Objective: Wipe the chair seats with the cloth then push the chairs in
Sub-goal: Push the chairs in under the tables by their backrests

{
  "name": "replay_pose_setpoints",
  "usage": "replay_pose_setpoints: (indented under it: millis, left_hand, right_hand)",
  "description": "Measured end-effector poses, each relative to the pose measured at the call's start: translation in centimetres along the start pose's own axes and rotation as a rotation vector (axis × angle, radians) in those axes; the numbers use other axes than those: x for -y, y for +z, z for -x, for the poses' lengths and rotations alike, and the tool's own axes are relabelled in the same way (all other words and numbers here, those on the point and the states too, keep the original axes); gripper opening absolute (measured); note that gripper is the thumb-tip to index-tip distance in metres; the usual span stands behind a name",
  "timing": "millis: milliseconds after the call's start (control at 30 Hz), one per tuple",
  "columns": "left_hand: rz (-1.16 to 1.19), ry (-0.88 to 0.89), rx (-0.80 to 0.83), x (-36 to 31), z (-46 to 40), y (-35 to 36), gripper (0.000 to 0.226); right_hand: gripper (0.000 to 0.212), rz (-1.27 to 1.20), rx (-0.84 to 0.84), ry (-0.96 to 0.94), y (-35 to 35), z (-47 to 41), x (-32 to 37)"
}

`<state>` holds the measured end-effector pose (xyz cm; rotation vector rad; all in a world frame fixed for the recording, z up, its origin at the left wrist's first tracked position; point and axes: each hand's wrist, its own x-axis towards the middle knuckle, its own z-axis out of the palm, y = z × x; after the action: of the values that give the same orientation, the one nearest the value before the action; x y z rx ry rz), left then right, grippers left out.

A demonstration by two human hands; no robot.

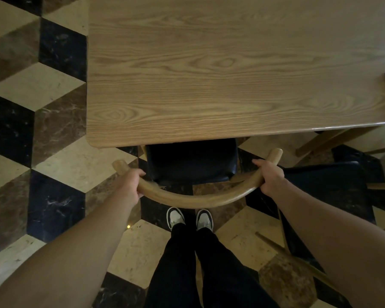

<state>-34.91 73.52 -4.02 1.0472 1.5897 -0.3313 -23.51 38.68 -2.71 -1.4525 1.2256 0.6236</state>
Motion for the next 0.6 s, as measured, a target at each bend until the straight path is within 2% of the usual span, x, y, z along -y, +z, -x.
replay_pose_setpoints:
  millis: [100,167,233,300,433,600]
  left_hand:
    - [0.028,0.049,-0.034,0.5,0.1,0.1,0.054]
    - [0.114,0.071,0.014,1.3,0.0,-0.2,0.068]
    - [0.172,0.086,0.049,2.3,0.2,0.0,0.074]
    - [0.141,0.079,0.001,2.8,0.6,0.3,0.077]
    - [-0.087,0.122,-0.156,3.6,2.5,1.6,0.074]
    - [-0.126,0.133,-0.113,5.3,6.1,2.3,0.061]
  right_hand:
    - [0.063,-0.045,0.072,0.002,-0.6,0.2,0.1]
    - [0.061,-0.088,0.144,0.006,-0.9,0.1,0.0]
    - [0.058,-0.095,0.197,0.003,-1.6,0.2,-0.2]
    - [0.054,-0.068,0.21,-0.013,-1.7,0.1,-0.4]
    - [0.049,0.02,0.198,-0.063,-2.5,0.0,-0.5]
    - [0.061,0.119,0.235,-0.11,-3.7,0.3,0.1]
